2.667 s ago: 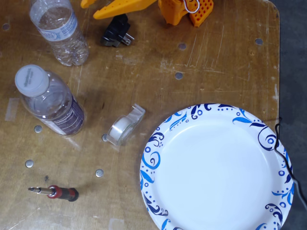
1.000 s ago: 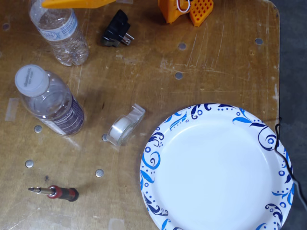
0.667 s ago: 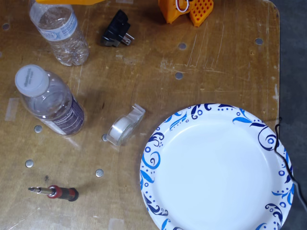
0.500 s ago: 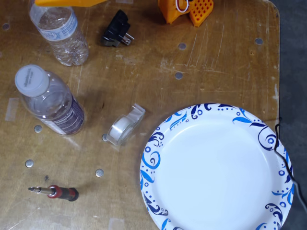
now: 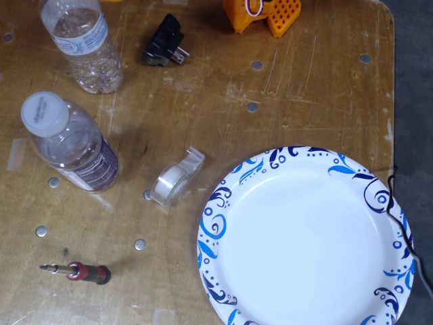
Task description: Move the bottles to the plate
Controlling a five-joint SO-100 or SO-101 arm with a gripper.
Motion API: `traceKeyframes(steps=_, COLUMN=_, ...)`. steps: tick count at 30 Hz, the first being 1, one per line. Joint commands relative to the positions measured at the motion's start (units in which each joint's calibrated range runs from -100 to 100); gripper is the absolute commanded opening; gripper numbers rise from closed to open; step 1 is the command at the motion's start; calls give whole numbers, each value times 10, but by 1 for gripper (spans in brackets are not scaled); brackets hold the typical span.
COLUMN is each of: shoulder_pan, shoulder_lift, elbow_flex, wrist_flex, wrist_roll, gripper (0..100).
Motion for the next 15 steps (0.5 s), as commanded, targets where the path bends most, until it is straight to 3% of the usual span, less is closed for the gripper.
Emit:
traceKeyframes(steps=1, shoulder_pan=9, shoulder_lift=-4, elbow_flex=-22, wrist_flex=-8, wrist_roll=3, gripper=1)
traceKeyframes(steps=12, shoulder_pan=-25, shoulder_lift=-30, elbow_flex=-76, wrist_flex=3, wrist_roll=-5, gripper=1)
traceKeyframes(steps=15, shoulder_pan=-47, shoulder_lift=-60, elbow_flex=-110, wrist_flex=52, wrist_roll=-6, gripper=1)
